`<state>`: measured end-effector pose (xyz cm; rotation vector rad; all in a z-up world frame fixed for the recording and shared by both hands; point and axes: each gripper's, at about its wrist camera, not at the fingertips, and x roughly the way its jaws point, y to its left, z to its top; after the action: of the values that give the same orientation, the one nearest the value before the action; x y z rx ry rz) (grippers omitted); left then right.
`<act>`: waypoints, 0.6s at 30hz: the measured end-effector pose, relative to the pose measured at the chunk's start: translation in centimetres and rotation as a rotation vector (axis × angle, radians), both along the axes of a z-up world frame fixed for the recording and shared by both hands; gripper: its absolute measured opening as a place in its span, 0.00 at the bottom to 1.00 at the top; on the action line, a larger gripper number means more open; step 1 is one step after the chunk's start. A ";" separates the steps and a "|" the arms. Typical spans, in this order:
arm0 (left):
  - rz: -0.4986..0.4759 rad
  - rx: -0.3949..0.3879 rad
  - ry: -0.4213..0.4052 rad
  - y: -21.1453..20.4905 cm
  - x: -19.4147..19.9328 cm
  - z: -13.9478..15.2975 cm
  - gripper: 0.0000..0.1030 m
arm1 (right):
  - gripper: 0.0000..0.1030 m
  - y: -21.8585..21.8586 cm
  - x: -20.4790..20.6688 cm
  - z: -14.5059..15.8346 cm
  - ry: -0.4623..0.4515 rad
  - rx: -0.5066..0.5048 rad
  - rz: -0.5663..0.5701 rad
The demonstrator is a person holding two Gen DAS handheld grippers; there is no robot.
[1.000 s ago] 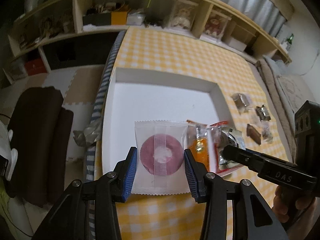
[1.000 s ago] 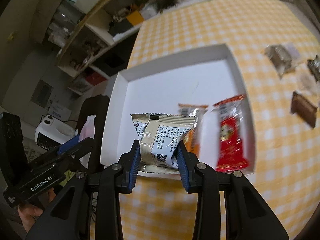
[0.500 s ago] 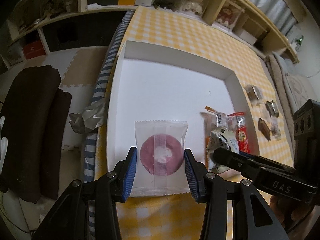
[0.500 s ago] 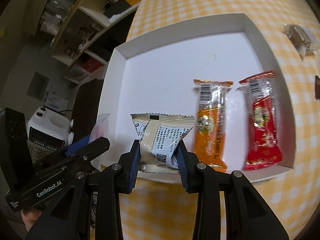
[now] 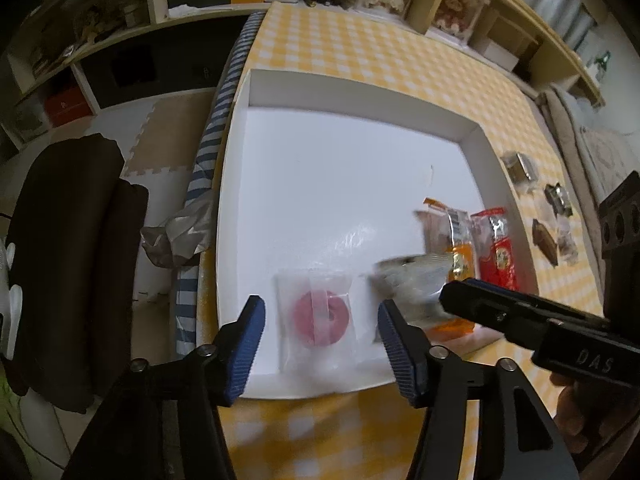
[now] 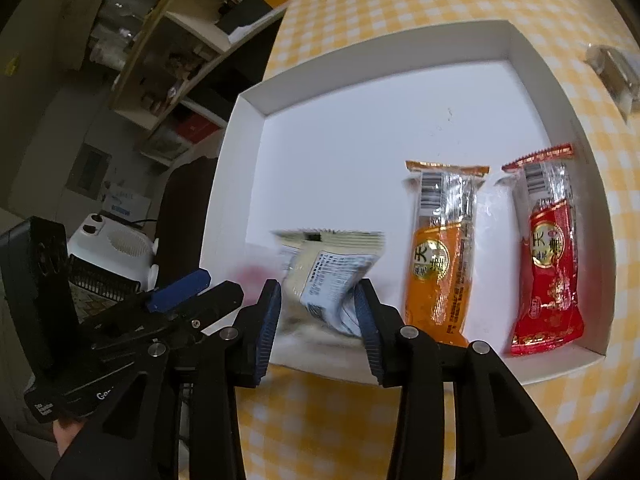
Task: Organize snacks
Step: 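Carry both packets into the tray and open both tools, then push the white packet beside the orange bar with the right tool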
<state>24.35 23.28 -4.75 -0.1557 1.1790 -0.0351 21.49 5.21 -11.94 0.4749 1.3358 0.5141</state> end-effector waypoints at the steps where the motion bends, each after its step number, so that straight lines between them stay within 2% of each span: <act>1: -0.003 0.005 0.000 0.0 0.0 0.0 0.59 | 0.44 -0.2 0.0 -0.1 0.002 -0.002 -0.001; 2: -0.006 0.008 0.000 0.0 -0.1 0.1 0.60 | 0.53 -0.3 -0.1 -0.1 0.001 -0.003 -0.002; 6: -0.009 0.015 0.000 0.0 -0.6 0.5 0.67 | 0.66 -0.8 -0.6 0.0 -0.010 -0.018 0.011; 11: -0.006 0.022 -0.007 0.1 -1.2 1.0 0.81 | 0.96 -1.6 -1.3 0.5 -0.033 -0.040 0.029; 12: -0.008 0.022 -0.009 0.2 -1.2 1.2 0.85 | 0.99 -1.9 -1.4 0.6 -0.039 -0.045 0.031; 16: -0.006 0.022 -0.025 0.3 -1.8 2.0 1.00 | 1.00 -2.6 -1.7 1.3 -0.058 -0.065 0.023; 18: -0.005 0.022 -0.034 0.4 -2.1 2.4 1.00 | 1.00 -2.9 -1.6 1.7 -0.073 -0.084 0.012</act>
<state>22.25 23.69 -2.35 -0.1327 1.1455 -0.0293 19.87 2.31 -10.29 0.3759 1.2858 0.4783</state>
